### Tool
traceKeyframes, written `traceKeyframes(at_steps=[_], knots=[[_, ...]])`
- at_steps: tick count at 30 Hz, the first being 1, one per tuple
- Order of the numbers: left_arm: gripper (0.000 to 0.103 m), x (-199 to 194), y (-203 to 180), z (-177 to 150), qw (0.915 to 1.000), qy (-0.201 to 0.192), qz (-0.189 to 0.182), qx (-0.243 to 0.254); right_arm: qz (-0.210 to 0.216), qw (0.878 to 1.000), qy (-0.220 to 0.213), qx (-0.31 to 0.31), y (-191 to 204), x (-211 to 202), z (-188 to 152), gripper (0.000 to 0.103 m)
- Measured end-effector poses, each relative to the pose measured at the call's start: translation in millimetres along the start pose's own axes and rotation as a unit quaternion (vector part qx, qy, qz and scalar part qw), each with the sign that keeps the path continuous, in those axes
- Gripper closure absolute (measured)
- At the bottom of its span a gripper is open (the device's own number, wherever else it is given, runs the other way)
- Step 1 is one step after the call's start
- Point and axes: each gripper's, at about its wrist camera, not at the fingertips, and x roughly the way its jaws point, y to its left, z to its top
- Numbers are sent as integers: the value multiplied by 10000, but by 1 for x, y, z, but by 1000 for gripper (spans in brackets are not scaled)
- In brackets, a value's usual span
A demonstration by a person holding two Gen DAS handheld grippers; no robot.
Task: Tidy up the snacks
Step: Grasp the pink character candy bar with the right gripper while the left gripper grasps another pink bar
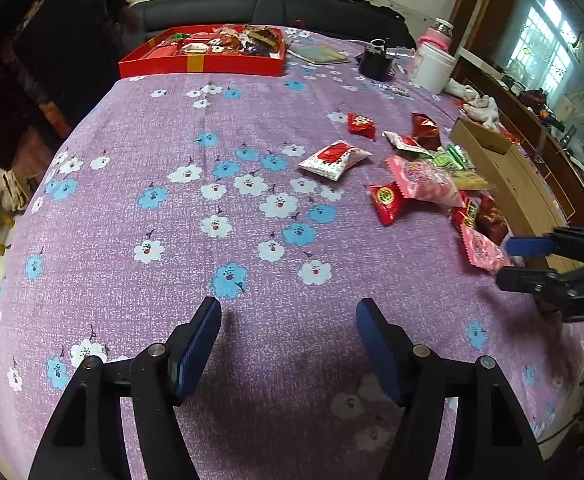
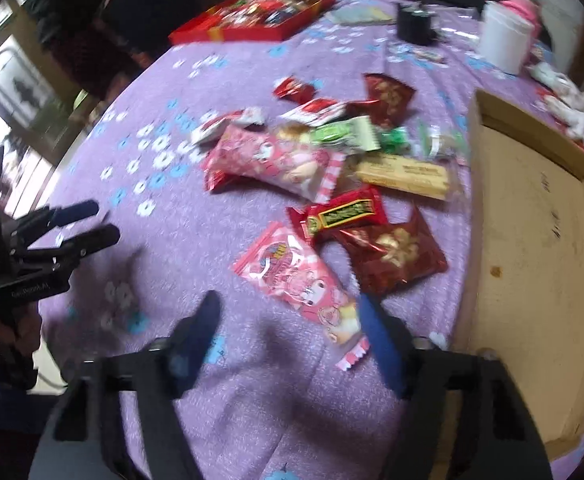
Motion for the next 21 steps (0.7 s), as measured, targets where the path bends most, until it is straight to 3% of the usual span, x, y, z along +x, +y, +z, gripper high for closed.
traceKeyframes(at_steps=[4, 7, 8, 9, 12, 16, 21], knots=[[29, -8, -2, -1, 10000, -70, -3, 33, -76, 9990, 293, -338, 0, 18, 7, 41], [29, -13, -4, -2, 9999, -111, 39, 50, -127, 9982, 396, -438, -4, 26, 8, 56], [29, -15, -4, -3, 9999, -121, 25, 32, -100, 9984, 385, -401, -5, 25, 7, 70], [30, -16, -5, -3, 9999, -122, 14, 38, -60, 9986, 383, -350, -6, 25, 7, 76], [39, -18, -14, 3, 9997, -69, -73, 216, 99, 9994, 304, -89, -9, 19, 2, 77], [41, -20, -38, 29, 9967, -37, -399, 712, 515, 9980, 53, 368, -22, -2, -10, 78], [41, -5, -86, 76, 9830, 9, -522, 1762, 623, 9953, -220, 712, -41, -30, -26, 78]])
